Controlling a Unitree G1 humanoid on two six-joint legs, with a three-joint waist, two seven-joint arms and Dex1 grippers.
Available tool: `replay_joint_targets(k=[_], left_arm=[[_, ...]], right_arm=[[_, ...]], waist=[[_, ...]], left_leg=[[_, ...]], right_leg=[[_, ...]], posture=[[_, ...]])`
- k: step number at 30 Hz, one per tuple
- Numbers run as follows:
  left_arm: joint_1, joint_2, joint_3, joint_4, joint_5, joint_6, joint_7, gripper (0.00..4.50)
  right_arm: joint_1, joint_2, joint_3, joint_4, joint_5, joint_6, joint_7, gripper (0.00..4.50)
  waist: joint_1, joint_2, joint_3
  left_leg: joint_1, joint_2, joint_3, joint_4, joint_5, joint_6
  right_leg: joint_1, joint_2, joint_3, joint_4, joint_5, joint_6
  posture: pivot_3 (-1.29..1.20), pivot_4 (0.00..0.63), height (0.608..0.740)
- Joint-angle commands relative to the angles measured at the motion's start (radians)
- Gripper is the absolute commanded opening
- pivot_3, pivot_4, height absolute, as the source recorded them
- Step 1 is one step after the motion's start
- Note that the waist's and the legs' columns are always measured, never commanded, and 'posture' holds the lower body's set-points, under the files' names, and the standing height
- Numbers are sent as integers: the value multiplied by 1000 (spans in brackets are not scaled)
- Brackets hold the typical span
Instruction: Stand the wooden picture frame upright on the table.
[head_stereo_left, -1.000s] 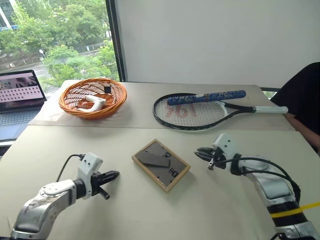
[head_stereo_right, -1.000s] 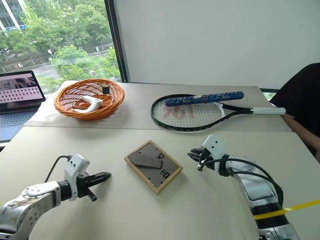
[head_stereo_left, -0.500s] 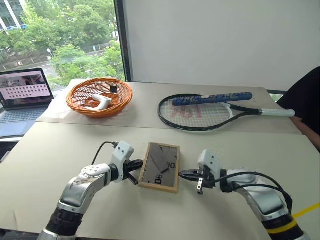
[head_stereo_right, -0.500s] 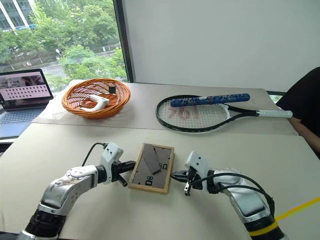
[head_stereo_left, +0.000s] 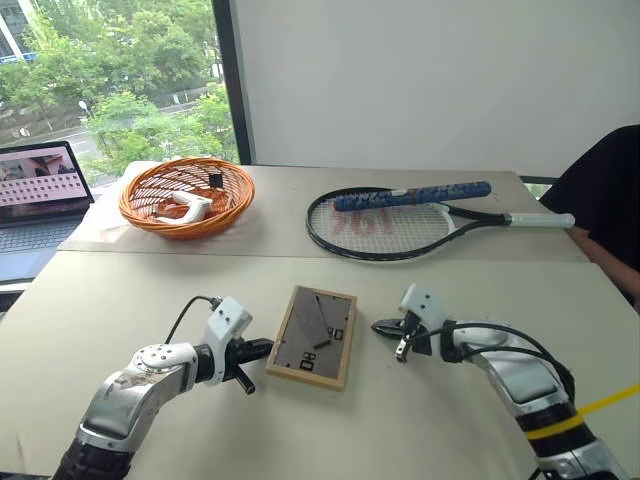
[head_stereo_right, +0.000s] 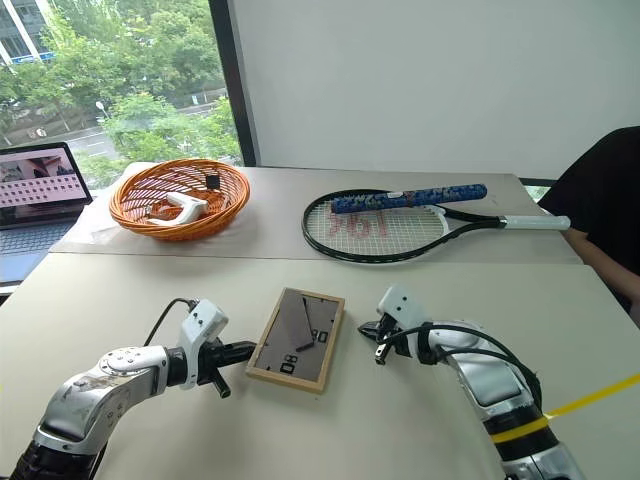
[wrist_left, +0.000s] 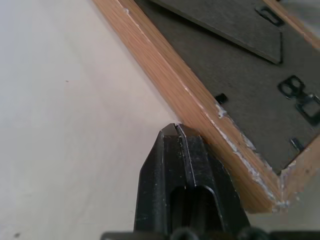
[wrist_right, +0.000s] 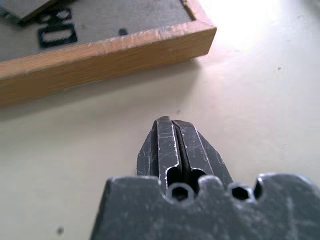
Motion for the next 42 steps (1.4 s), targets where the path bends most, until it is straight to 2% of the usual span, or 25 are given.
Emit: replay_joint_targets(k=[1,4,9,13,15,18,19,20,21,22,25,27,28,29,32,38,42], left_arm=[[5,-27,-70,-21,-16,59,2,0],[-4,-39,-62,-19,-9,69,18,0],[25,-8,8,4,0,60,25,0],[12,-44,170,37,-94,120,60,0],[-51,-86,350,77,-229,308,132,0],[-74,-80,538,71,-435,532,122,714],[-78,-76,585,68,-482,603,126,1088],[-78,-58,618,73,-503,686,136,1327],[-77,-44,636,80,-524,734,155,1874],[-67,-27,641,92,-557,756,168,2055],[-43,29,616,192,-737,766,250,3228],[-25,78,527,259,-895,766,302,3853],[-20,79,478,276,-952,766,341,4245],[-36,37,437,296,-1003,766,404,4472],[-77,-55,359,353,-1135,729,593,4472],[-71,-93,141,357,-1422,511,910,4472],[-82,-103,60,357,-1495,419,1009,4472]], right_arm=[[-59,40,36,64,-22,-53,21,13],[-74,61,44,79,-25,-62,35,13],[-22,24,14,36,-35,-53,38,13],[22,-35,-40,-31,-7,-22,52,13],[42,-85,-90,-78,28,4,75,13],[65,-135,-125,-121,60,16,104,0],[71,-145,-132,-131,71,17,113,0],[80,-151,-134,-146,87,20,129,0],[85,-154,-134,-156,99,23,140,0],[89,-153,-132,-164,109,24,148,0],[95,-154,-110,-175,112,18,165,0],[94,-159,-68,-164,81,-15,180,0],[90,-159,-44,-151,56,-40,183,0],[84,-157,-15,-135,26,-68,186,0],[77,-146,32,-107,-16,-118,190,0],[77,-115,84,-93,-54,-167,201,0],[75,-79,100,-90,-70,-172,194,0]], waist=[[1,0,0],[3,0,0],[5,0,0],[4,0,0],[4,0,0],[2,-3,2],[-1,-3,2],[-4,-3,2],[-7,-3,2],[-9,-3,2],[-14,-3,2],[-15,-3,2],[-16,-3,2],[-17,-3,2],[-2,-3,2],[4,-4,0],[6,-4,-4]], left_leg=[[0,0,0,0,0,0],[0,0,0,1,0,0],[0,0,0,0,0,0],[0,0,0,-1,0,0],[0,0,0,-1,0,0],[-1,0,0,0,0,1],[-1,0,0,0,0,1],[-1,0,0,0,0,1],[-1,0,0,0,0,1],[-1,0,0,-1,0,1],[0,0,-1,-3,0,1],[-1,0,-1,-3,0,1],[-1,0,-1,-3,0,1],[-1,0,-1,-3,0,1],[-1,-1,-1,0,0,1],[0,-1,-1,0,0,1],[1,-1,-1,0,0,0]], right_leg=[[0,0,0,0,0,0],[0,0,0,0,0,1],[0,0,0,0,1,0],[0,0,0,0,0,-1],[0,0,0,0,0,0],[-1,0,0,1,-1,3],[-1,0,0,1,-1,3],[-1,0,0,0,-1,3],[-1,0,0,0,-1,3],[-1,0,0,0,-1,2],[-1,0,0,0,-1,1],[-1,0,0,0,0,-1],[-2,0,0,0,0,-1],[-2,0,0,0,0,-1],[-1,-1,-1,0,0,0],[1,-1,0,0,2,-2],[2,-1,0,0,2,-2]], posture=[[0,150,692],[0,150,692],[0,150,692],[0,150,692],[0,150,692],[0,150,692],[0,150,692],[0,150,692],[0,150,692],[0,150,692],[0,150,692],[0,150,692],[0,150,692],[0,150,692],[0,150,692],[0,150,692],[0,150,692]])
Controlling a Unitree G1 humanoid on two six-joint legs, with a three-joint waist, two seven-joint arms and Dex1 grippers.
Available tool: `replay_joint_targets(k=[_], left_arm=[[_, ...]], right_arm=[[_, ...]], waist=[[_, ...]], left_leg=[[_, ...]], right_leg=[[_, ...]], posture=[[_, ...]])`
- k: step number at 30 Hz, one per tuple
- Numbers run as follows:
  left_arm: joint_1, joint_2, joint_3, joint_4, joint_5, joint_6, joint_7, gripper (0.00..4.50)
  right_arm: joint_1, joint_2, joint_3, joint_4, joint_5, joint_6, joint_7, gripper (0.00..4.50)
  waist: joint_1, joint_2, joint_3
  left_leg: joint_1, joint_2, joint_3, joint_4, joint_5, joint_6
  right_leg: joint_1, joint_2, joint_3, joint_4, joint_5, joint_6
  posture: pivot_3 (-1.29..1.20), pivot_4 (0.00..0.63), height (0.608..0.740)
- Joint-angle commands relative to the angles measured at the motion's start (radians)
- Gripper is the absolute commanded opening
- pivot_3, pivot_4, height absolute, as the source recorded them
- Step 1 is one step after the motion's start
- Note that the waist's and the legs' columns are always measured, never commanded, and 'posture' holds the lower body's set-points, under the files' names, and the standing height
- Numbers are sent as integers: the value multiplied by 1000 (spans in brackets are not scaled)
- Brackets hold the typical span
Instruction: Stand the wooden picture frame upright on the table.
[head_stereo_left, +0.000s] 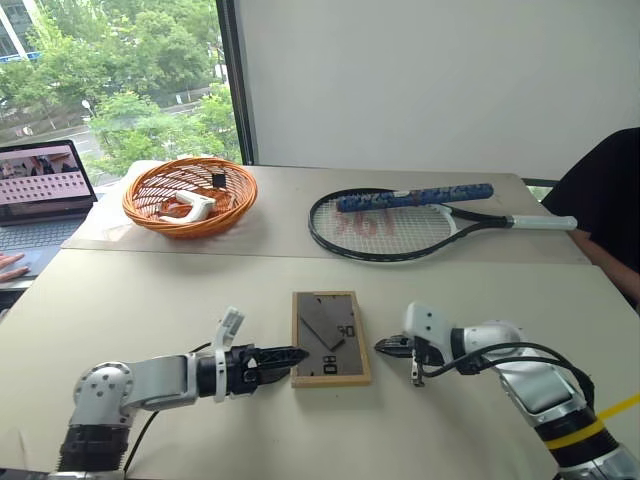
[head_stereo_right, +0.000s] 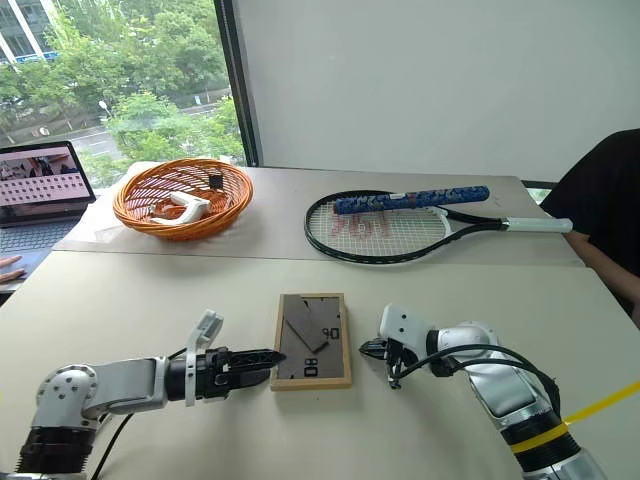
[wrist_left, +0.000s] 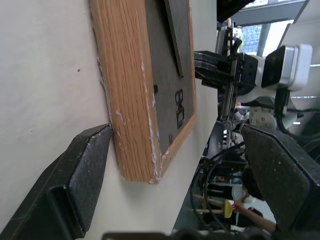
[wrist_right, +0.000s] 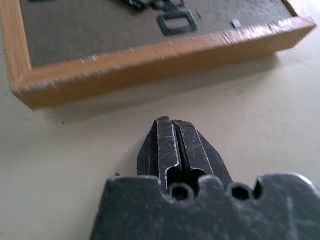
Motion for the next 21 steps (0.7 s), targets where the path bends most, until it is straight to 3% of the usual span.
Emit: replay_joint_targets(k=[1,7,10,17,21], left_arm=[[-3,-32,-94,7,-39,-63,82,4472],[3,-89,-76,-2,-39,-122,103,4472],[5,-98,-74,-6,-39,-127,108,3730],[4,-67,-63,-22,-39,-114,58,1186],[-21,-57,-41,-22,-39,-120,13,1166]], right_arm=[[4,37,48,3,-18,-12,-1,0],[17,70,50,-4,-37,6,-16,0],[19,81,53,-7,-39,11,-20,0],[2,93,47,12,-46,14,-20,0],[-15,72,-13,-2,-14,46,-19,0]], waist=[[1,1,-3],[3,0,-8],[2,0,-8],[-4,-1,-9],[-5,-1,-8]], left_leg=[[0,0,0,0,0,0],[2,0,0,1,1,-1],[2,0,0,1,1,-2],[2,0,0,-1,1,-2],[2,0,0,-1,1,-2]], right_leg=[[0,0,0,0,0,0],[0,0,0,0,1,1],[0,0,0,0,1,1],[0,1,1,0,1,0],[-1,1,1,0,1,0]], posture=[[0,150,692],[0,150,692],[0,150,692],[0,150,692],[0,150,692]])
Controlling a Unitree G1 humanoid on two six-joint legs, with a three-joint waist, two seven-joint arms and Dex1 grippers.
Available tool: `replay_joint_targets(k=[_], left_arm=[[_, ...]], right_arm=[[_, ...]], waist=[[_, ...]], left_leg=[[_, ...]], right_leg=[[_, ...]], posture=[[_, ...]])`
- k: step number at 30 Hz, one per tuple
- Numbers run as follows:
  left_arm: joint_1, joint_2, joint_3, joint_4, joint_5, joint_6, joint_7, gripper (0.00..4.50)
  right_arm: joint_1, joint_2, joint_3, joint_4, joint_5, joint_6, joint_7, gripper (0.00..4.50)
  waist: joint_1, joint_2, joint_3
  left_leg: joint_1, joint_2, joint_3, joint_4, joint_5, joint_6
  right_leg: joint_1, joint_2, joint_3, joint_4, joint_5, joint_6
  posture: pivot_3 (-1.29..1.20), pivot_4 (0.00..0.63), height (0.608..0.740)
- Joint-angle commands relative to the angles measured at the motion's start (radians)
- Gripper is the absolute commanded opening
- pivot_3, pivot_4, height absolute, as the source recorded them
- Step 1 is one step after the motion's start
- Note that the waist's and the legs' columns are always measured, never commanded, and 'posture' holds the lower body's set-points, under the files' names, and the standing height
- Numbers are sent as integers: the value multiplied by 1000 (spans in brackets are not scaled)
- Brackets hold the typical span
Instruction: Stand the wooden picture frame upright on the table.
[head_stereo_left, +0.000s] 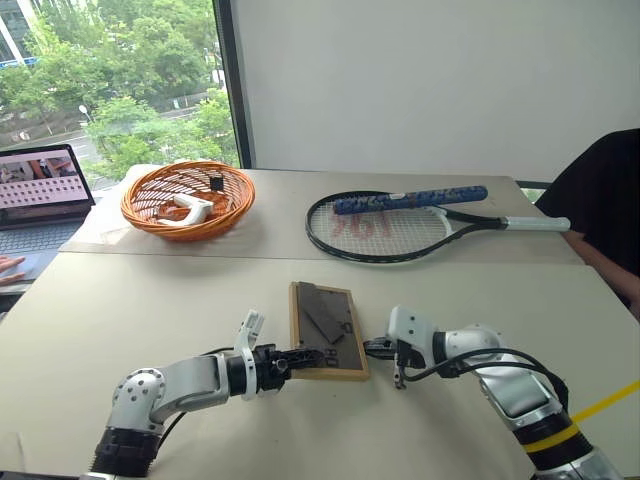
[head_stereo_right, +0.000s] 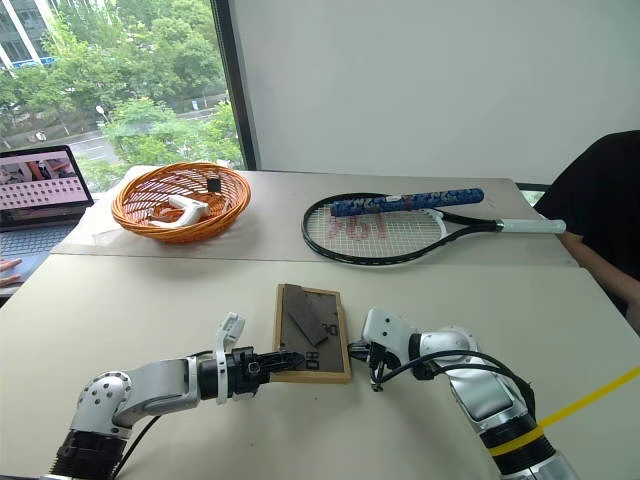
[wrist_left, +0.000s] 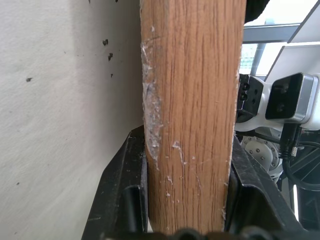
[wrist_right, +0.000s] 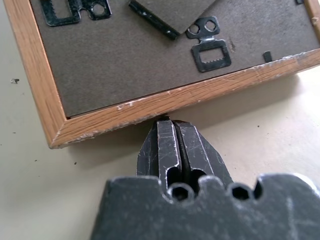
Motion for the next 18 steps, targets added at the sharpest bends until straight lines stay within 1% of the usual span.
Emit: replay_joint_targets(k=[1,2,5,7,9,11,13,14,15,18], left_arm=[[-35,13,39,-8,-14,-1,-67,1166],[-41,19,48,-5,-14,0,-79,1166],[-61,84,72,-10,-14,28,-150,1166],[-74,129,80,-12,-14,46,-200,1166],[-88,172,71,-14,-13,52,-231,1166],[-109,199,60,-14,21,63,-270,1166],[-128,213,46,-9,52,70,-298,1166],[-139,216,40,-7,64,73,-312,1166],[-149,218,33,-6,74,76,-327,1166],[-173,219,13,-15,99,87,-356,1166]], right_arm=[[-18,-21,-60,-23,59,63,11,0],[-23,-29,-88,-34,83,83,15,0],[-68,-42,-224,-84,235,248,11,0],[-107,-50,-279,-129,359,372,34,584],[-143,-46,-290,-169,444,464,44,1126],[-188,-9,-284,-182,500,527,20,1796],[-217,17,-258,-186,518,555,3,2524],[-233,35,-237,-178,517,563,-5,2783],[-248,49,-211,-168,509,564,-9,3266],[-288,79,-139,-104,465,538,-21,4153]], waist=[[2,0,0],[4,0,0],[7,0,2],[5,0,4],[5,0,4],[4,0,5],[4,0,5],[5,0,5],[6,0,5],[9,0,5]], left_leg=[[0,0,0,0,0,0],[0,0,0,0,0,0],[-3,0,0,0,0,0],[-3,0,0,0,0,0],[-4,0,0,-2,0,0],[-4,0,0,-5,0,0],[-4,0,0,-7,0,0],[-5,0,0,-7,0,0],[-7,0,0,-7,0,0],[-13,0,0,-7,0,0]], right_leg=[[0,0,0,0,0,0],[0,0,0,0,0,0],[-2,0,0,0,0,0],[-3,0,0,0,0,0],[-3,0,0,-1,0,-1],[-4,0,0,-2,-1,-2],[-4,0,-1,-4,-1,-2],[-4,0,-1,-4,-1,-2],[-6,0,-1,-5,-1,-2],[-11,0,-1,-5,-1,-2]], posture=[[0,150,692],[0,150,692],[0,150,692],[0,150,692],[0,150,692],[0,150,692],[0,150,692],[0,150,692],[0,150,692],[0,150,692]])
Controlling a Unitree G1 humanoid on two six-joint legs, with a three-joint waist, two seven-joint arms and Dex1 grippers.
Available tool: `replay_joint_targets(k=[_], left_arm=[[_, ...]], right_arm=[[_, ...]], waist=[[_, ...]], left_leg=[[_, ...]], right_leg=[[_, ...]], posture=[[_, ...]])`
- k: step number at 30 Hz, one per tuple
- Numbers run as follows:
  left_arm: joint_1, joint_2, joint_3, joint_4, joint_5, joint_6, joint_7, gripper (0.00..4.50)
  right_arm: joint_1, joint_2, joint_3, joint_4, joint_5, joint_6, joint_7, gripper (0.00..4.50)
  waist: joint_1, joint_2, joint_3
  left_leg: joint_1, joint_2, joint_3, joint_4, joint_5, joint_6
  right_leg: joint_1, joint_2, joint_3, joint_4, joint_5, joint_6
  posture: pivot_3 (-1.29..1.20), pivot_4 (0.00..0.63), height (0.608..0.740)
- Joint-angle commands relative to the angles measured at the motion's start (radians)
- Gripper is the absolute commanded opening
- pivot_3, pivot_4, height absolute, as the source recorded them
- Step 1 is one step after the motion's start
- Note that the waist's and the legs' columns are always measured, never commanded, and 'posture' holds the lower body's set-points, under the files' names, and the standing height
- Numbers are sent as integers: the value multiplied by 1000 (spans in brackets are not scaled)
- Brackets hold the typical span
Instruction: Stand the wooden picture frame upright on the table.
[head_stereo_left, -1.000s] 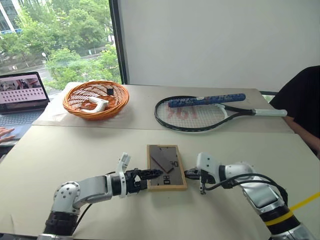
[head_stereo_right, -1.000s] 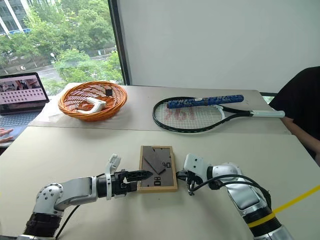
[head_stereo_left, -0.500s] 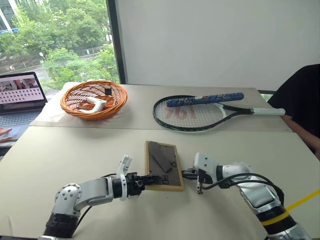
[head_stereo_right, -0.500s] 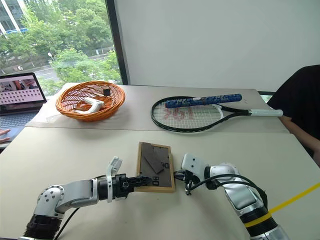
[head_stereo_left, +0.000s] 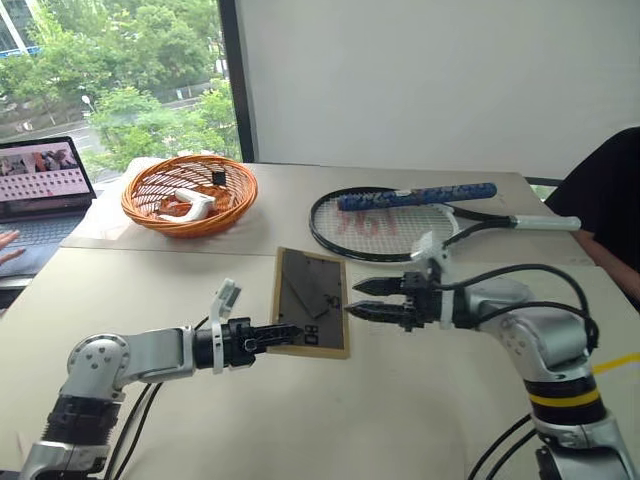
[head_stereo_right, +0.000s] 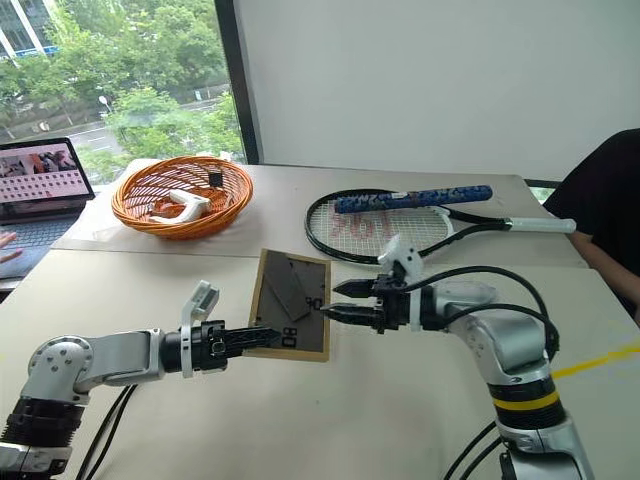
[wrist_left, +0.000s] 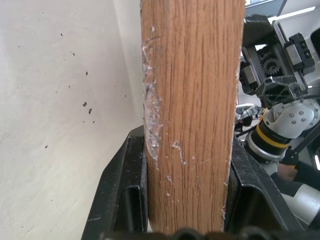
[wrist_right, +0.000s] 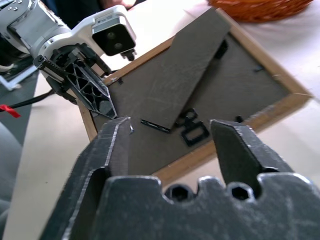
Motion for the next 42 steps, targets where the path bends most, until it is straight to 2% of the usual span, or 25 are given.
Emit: replay_joint_targets(k=[1,5,9,13,18,22,26,29,31,35,38,42], left_arm=[[-50,4,-15,-36,14,17,-64,1166],[-61,2,-30,-39,17,17,-75,1166],[-73,-7,-41,23,-33,7,-45,1166],[-79,0,-46,85,-95,6,-25,1166],[-68,16,-29,121,-104,62,-87,1166],[-64,50,-32,122,-104,107,-147,1166],[-71,100,-26,144,-104,148,-221,1166],[-91,125,-41,176,-104,184,-280,1166],[-108,129,-54,199,-104,203,-311,1166],[-141,125,-84,238,-104,228,-347,1166],[-159,120,-106,255,-104,237,-363,1166],[-174,120,-127,271,-104,241,-368,1166]], right_arm=[[-62,28,71,63,-46,-35,-11,4153],[-95,53,115,121,-57,-68,21,4153],[-79,76,146,64,-37,-133,84,4153],[-39,82,114,15,-65,-294,94,4153],[28,16,57,-33,-125,-424,67,4153],[54,-49,7,39,-228,-569,21,4153],[60,-102,-70,118,-260,-676,4,4153],[82,-145,-39,195,-400,-878,-22,4153],[94,-154,7,264,-544,-1090,-95,4153],[85,-109,59,359,-804,-1429,-343,4153],[77,-69,92,378,-969,-1560,-513,4153],[68,-39,98,391,-1068,-1629,-647,4153]], waist=[[2,0,0],[12,0,0],[18,0,0],[20,0,0],[23,0,0],[20,0,0],[21,0,0],[21,0,0],[21,0,0],[16,0,0],[17,1,0],[21,1,0]], left_leg=[[-3,0,0,0,0,0],[-6,0,0,0,1,-1],[-6,0,0,-1,1,0],[-7,0,0,0,1,0],[-7,0,0,0,1,0],[-7,0,0,0,1,-1],[-7,0,0,0,1,-1],[-7,0,0,0,1,-1],[-6,0,0,0,1,-1],[-6,0,0,0,1,-1],[-6,0,0,0,1,-1],[-6,0,0,1,1,-1]], right_leg=[[-3,0,0,0,0,0],[-6,0,0,1,1,0],[-7,0,-1,1,1,0],[-7,0,-1,1,1,0],[-6,0,-1,1,1,0],[-7,0,-1,1,1,0],[-7,0,-1,1,1,0],[-7,0,-1,1,1,0],[-7,0,-1,1,1,0],[-7,0,-1,1,1,0],[-7,0,-1,2,1,0],[-7,0,-1,3,1,0]], posture=[[0,150,692],[0,150,692],[0,150,692],[0,150,692],[0,150,692],[0,150,692],[0,150,692],[0,150,692],[0,150,692],[0,150,692],[0,150,692],[0,150,692]])
